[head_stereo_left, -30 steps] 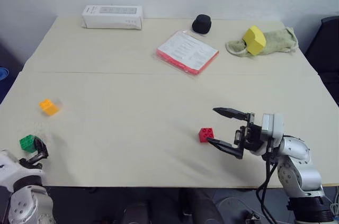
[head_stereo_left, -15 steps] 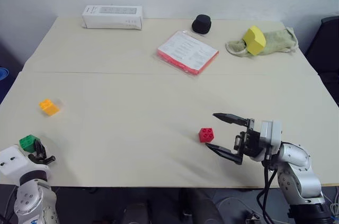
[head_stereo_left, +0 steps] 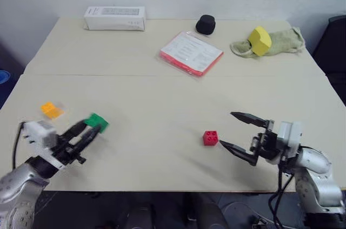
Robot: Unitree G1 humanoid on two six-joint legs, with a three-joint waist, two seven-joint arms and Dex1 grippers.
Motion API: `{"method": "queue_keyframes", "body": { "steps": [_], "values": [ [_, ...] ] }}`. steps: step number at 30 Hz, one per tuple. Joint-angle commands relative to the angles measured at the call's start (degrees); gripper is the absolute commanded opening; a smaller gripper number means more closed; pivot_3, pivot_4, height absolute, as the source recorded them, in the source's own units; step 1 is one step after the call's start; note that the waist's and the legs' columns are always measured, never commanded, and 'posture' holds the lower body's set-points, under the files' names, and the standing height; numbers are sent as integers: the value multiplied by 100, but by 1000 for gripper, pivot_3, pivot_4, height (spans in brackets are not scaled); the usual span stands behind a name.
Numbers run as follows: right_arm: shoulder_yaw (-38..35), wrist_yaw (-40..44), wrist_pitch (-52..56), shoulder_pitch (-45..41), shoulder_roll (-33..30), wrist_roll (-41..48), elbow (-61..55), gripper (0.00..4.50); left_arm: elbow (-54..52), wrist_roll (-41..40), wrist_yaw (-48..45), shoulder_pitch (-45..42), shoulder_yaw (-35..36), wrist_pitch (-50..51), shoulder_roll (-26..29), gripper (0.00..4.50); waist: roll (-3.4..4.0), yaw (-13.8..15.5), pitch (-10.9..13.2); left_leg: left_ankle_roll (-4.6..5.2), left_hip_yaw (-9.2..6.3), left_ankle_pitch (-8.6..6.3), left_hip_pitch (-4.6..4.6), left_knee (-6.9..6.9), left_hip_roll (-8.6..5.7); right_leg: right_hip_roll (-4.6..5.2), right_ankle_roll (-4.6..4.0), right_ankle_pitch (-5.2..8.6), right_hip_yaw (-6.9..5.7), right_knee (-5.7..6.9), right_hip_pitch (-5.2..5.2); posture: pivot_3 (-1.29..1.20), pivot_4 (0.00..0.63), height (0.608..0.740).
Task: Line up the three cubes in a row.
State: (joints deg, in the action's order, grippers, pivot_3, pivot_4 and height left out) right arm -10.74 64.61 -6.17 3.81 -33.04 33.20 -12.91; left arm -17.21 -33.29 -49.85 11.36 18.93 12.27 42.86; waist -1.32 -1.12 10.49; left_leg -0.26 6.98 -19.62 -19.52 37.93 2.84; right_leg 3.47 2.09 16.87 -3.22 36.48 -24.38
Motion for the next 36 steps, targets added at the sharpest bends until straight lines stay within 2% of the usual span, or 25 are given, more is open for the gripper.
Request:
{"method": "queue_keyframes", "body": {
  "steps": [1,3,5,9,13,19,23,29,31,32,36],
  "values": [
    [-331,-126,-119,303,-68,7,-354,4500,686,685,-1018,-1075,-1107,-529,84,1456,5,12,1,1,0,-1,1,0,0,0,0,0,1,4,0,0,150,740],
    [-526,-336,-180,622,-23,-69,-595,4500,1272,1089,-1185,-2208,-1809,-712,-251,1456,8,137,0,4,-1,1,-3,2,-2,1,2,-1,1,8,-2,0,150,740],
    [-610,-515,-219,995,56,-128,-894,4500,1636,1215,-1337,-2768,-2144,-711,-528,1456,-3,146,-5,-4,-5,10,-16,11,-3,0,12,-7,-2,13,-5,0,150,740],
    [-655,-844,-281,1505,193,-287,-1303,4500,2241,1617,-1722,-3470,-2833,-742,-847,1456,-5,54,-6,-23,11,17,-17,9,0,-7,16,-6,9,3,-8,0,150,740],
    [-763,-1601,-69,1498,484,-218,-1660,4500,2658,1767,-1862,-3921,-3218,-716,-1297,1456,-7,0,-4,-19,20,22,-11,14,-2,-4,22,-9,19,15,-10,0,150,740],
    [-707,-1569,-155,1916,422,-324,-1769,4500,3207,2264,-1765,-4245,-3499,-1085,-1695,1456,-8,62,-4,-18,10,22,-8,12,-8,-5,25,-10,21,21,-8,0,150,740],
    [-851,-1450,-192,2040,292,-225,-1713,4500,3414,2575,-1648,-4199,-3598,-1329,-1708,1456,-8,94,-4,-16,12,23,-5,15,-8,-4,25,-10,22,18,-4,0,150,740],
    [-1023,-923,-343,2233,-15,-232,-1412,4500,3303,2532,-1656,-3960,-3543,-1470,-1627,1456,-10,104,-6,17,7,7,14,14,-9,0,28,-11,21,15,15,0,150,740],
    [-1076,-738,-427,2221,-119,-232,-1233,4500,3200,2407,-1711,-3896,-3490,-1324,-1599,2195,-10,96,-6,16,8,8,15,14,-9,0,28,-11,21,13,17,0,150,740],
    [-1090,-694,-450,2193,-143,-204,-1165,4500,3143,2352,-1716,-3865,-3455,-1292,-1601,2412,-9,86,-6,17,9,7,18,14,-9,0,28,-11,21,13,18,0,150,740],
    [-1025,-442,-486,2018,-227,-181,-948,4500,2958,2152,-1242,-3735,-2985,-1273,-1711,3647,-10,104,-5,15,6,8,15,13,-5,-2,27,-11,19,14,16,0,150,740]
  ]
}}
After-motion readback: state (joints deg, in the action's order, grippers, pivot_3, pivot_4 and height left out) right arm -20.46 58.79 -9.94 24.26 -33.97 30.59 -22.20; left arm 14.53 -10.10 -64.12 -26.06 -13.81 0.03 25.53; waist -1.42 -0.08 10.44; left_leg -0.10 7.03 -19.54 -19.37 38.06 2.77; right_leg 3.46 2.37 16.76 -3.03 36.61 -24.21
